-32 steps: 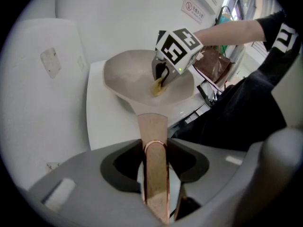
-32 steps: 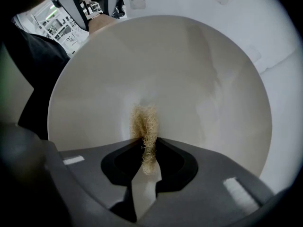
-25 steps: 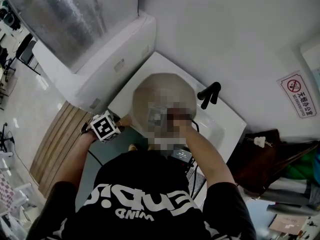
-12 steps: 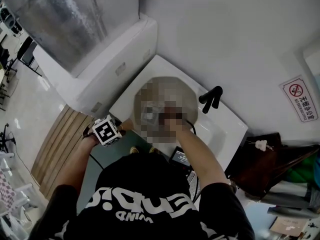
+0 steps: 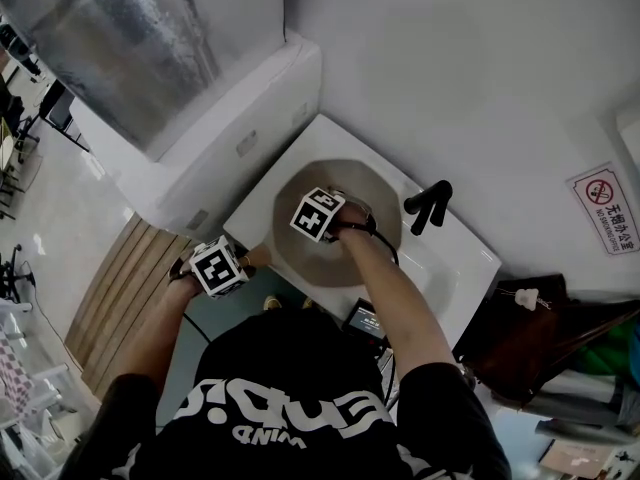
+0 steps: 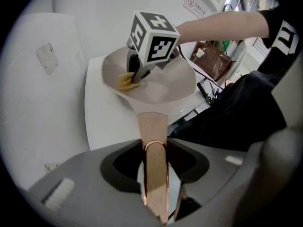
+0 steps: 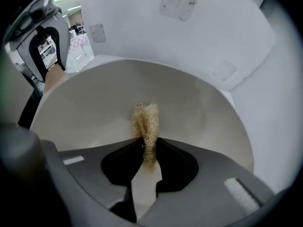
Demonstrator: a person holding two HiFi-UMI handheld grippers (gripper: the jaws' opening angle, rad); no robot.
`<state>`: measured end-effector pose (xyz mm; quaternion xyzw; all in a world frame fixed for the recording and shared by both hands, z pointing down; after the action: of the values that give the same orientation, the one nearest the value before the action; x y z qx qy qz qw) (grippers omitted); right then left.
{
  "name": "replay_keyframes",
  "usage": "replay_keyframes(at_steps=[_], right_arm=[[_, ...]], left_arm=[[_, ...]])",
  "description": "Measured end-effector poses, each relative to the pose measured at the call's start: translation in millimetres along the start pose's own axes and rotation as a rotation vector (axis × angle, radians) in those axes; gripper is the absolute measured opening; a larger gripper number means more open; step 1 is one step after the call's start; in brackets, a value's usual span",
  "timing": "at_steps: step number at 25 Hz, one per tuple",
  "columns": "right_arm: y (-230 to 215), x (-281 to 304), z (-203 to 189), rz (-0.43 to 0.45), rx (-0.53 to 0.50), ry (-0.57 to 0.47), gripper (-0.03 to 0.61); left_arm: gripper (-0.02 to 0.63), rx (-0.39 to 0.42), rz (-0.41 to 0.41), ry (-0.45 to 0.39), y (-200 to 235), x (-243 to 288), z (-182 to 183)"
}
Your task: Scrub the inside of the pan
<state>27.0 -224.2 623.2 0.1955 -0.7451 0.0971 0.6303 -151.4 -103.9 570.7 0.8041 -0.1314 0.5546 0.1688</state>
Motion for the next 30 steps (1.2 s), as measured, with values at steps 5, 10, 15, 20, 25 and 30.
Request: replay_keyframes(at_steps=[5, 10, 15, 20, 25, 30], right_arm=[[-21.0, -1.6, -10.2, -0.048, 0.005, 0.025, 0.075], [-38.2, -4.6, -26.7, -0.083, 0.023, 0.060, 0.074], [-48.0, -7.3, -42.9, -0.127, 0.017, 0.099, 0.075], [-50.1, -9.9, -56.1, -0.153, 0.014, 0.149, 0.074], [-48.2, -12.8, -67.0, -0.167, 0.019, 0.197, 0.074], [-38.0, -16.4, -78.6, -0.165, 0.019, 0.234, 0.074]], left_arm=[[0.158, -0.005, -0.012, -0.006, 0.2, -0.1, 2.0], [0.158, -0.007, -0.011, 0.011, 2.5, 2.6, -2.2], [0.158, 0.004, -0.008, 0.014, 4.9, 2.9, -1.7], [0.158, 0.011, -0.009, 0.025, 6.3, 2.8, -4.6], [0.158, 0.019, -0.014, 0.018, 5.6, -0.9, -0.8], [0.158, 0.019, -0.002, 0.023, 7.5, -0.1, -1.3]])
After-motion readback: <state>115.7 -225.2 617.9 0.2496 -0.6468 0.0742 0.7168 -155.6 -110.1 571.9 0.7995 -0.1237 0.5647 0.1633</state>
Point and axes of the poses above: the fingertips, and each gripper's own axes: x forward along the fingers, y to its left, z out of its top, the point moved 8 cm from there along -x, backward along the fingers, and after that the axes turned 3 degrees about z, right-handed, at the moved point
